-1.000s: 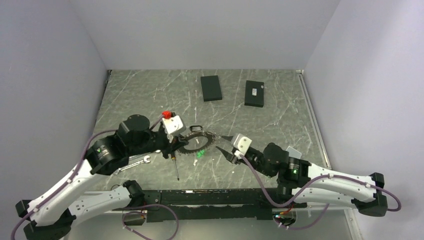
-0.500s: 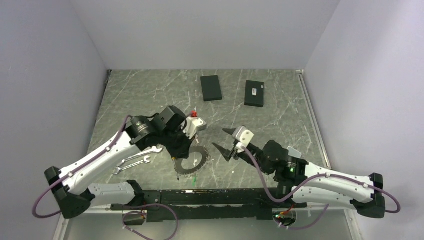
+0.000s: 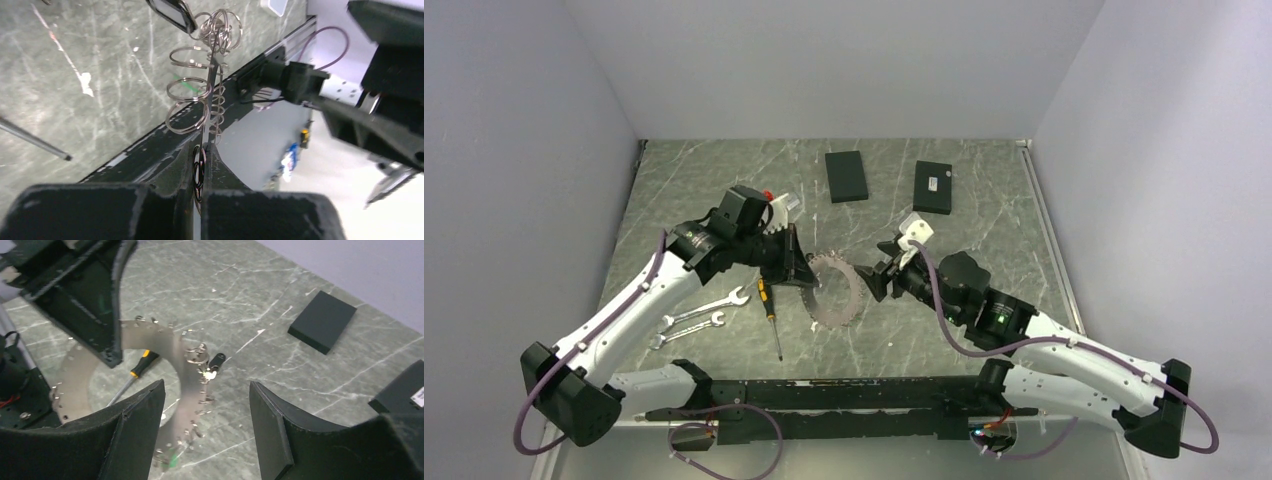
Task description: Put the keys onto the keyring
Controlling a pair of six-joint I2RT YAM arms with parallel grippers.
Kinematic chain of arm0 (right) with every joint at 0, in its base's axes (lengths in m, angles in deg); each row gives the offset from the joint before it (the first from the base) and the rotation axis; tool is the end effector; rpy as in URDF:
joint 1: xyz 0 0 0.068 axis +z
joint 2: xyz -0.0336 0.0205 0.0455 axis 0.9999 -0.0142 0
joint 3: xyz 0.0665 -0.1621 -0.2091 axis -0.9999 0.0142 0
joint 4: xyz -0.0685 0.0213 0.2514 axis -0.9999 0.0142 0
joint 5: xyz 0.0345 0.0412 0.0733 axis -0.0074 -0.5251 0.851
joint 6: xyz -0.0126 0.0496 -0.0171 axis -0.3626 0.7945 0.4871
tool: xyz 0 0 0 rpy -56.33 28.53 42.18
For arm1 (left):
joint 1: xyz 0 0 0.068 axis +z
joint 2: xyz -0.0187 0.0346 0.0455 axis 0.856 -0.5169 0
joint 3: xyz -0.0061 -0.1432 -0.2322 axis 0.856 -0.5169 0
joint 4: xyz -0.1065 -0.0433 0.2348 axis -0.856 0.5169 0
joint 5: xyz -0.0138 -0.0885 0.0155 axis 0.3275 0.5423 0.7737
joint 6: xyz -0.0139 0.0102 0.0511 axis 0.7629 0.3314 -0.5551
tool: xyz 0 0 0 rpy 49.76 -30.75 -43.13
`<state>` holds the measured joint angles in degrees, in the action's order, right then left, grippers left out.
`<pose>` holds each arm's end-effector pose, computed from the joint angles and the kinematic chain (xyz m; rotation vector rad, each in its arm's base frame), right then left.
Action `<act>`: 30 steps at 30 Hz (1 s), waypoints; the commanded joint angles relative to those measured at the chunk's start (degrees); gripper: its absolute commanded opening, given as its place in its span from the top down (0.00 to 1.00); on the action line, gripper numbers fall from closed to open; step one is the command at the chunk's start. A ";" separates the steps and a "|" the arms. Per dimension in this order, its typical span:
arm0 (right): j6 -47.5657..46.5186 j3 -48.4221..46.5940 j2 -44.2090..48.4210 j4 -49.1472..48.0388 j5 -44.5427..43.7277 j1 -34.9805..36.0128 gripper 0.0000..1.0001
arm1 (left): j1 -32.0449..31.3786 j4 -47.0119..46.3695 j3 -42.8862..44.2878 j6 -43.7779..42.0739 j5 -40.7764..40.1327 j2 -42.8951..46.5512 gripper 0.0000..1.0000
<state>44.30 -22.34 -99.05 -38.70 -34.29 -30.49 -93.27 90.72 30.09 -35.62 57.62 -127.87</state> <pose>0.1086 0.1638 0.3315 -0.6862 1.5705 0.5933 0.1797 -0.1439 0.3369 0.1765 2.6112 -1.1332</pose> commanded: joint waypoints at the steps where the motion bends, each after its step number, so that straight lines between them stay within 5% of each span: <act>1: 3.02 -1.72 2.13 -0.31 4.22 -0.25 0.33 | 1.84 -10.77 -0.65 15.60 5.91 0.35 1.00; 7: 6.11 -4.45 -1.67 4.80 -5.69 -1.75 0.32 | 3.06 -9.58 -0.52 6.81 4.25 -4.56 1.00; 12: 10.43 -5.16 -3.34 5.76 -6.26 -5.58 0.32 | 3.72 -22.34 -2.78 6.98 9.34 -12.85 1.00; 18: 11.97 -5.25 -1.49 7.56 -9.11 -9.48 0.33 | 4.25 -23.32 11.58 3.71 5.74 -27.28 1.00; 22: 12.03 -4.47 0.19 7.16 -9.88 -11.50 0.33 | 4.69 -35.32 17.48 9.37 13.08 -34.19 1.00; 30: 10.59 -1.96 1.73 6.10 -10.19 -13.23 0.33 | 5.04 -40.88 4.73 12.10 15.78 -39.73 1.00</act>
<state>55.38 -24.86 -97.98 -30.33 -43.18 -43.04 -88.33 53.37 40.97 -25.75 68.31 -163.74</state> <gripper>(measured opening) 0.672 0.061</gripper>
